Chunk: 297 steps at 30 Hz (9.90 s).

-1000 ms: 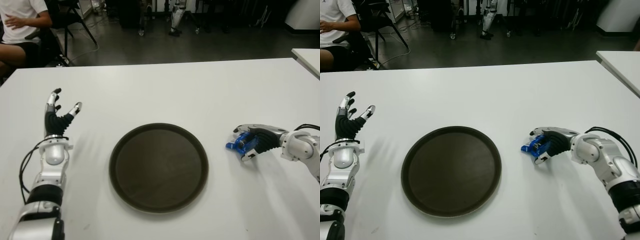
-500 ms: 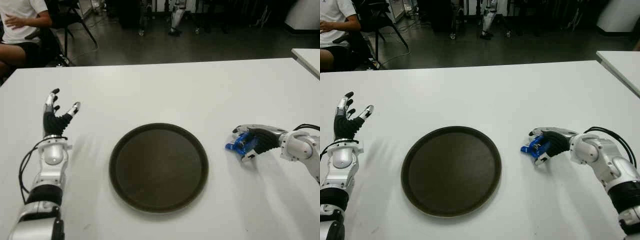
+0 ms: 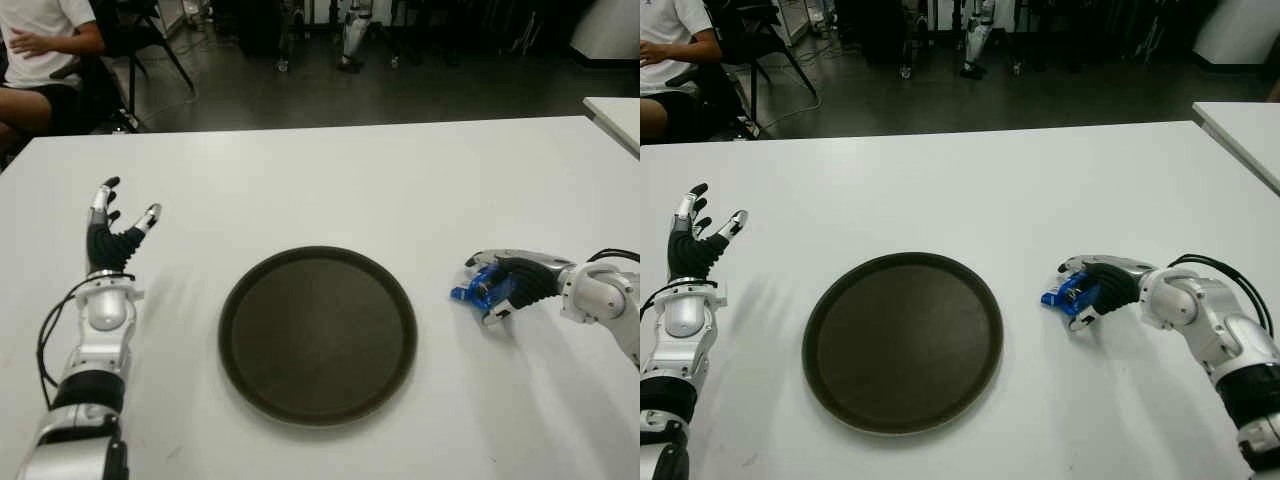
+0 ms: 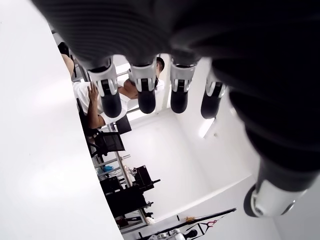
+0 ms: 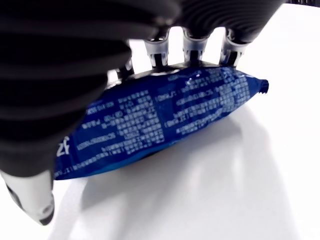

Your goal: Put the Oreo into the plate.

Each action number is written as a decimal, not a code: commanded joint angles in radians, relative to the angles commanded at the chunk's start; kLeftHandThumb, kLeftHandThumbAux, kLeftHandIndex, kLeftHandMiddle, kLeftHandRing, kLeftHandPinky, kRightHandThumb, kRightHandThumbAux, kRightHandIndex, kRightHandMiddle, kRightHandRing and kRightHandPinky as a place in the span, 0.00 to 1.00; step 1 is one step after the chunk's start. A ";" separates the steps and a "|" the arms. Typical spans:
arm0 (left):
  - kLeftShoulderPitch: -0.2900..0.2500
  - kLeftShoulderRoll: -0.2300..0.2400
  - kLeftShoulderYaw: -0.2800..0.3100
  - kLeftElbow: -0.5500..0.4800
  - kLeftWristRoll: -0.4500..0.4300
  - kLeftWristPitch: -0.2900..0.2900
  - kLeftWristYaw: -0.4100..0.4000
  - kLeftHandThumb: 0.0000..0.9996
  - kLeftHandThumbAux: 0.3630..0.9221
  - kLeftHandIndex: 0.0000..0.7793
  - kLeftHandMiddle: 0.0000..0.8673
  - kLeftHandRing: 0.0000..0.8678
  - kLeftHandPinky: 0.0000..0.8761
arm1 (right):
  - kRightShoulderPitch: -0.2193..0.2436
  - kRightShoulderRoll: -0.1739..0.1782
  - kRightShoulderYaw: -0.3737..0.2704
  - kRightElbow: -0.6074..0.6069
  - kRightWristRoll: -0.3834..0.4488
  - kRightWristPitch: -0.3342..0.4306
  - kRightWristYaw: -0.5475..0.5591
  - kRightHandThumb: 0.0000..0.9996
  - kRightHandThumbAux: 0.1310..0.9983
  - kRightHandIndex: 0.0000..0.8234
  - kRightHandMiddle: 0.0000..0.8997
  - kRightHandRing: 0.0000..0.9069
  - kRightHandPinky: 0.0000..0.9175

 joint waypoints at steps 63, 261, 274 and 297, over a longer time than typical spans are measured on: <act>0.002 0.013 -0.003 -0.004 0.024 -0.003 -0.008 0.00 0.43 0.00 0.00 0.01 0.04 | 0.008 -0.034 0.000 0.007 0.002 -0.014 -0.005 0.00 0.61 0.00 0.00 0.00 0.00; 0.014 -0.027 0.003 -0.033 0.008 0.059 -0.005 0.00 0.62 0.00 0.01 0.02 0.00 | -0.096 0.576 -0.213 0.061 0.217 -0.479 -0.707 0.68 0.69 0.52 0.85 0.88 0.86; -0.017 -0.017 0.008 0.049 0.005 0.024 0.007 0.00 0.63 0.00 0.01 0.01 0.00 | -0.015 0.528 -0.201 -0.168 0.088 -0.088 -0.641 0.28 0.68 0.45 0.56 0.61 0.59; -0.023 -0.019 0.004 0.083 0.008 -0.013 0.016 0.00 0.61 0.00 0.00 0.02 0.00 | 0.026 0.427 -0.087 -0.478 -0.135 0.428 -0.350 0.00 0.45 0.00 0.00 0.00 0.00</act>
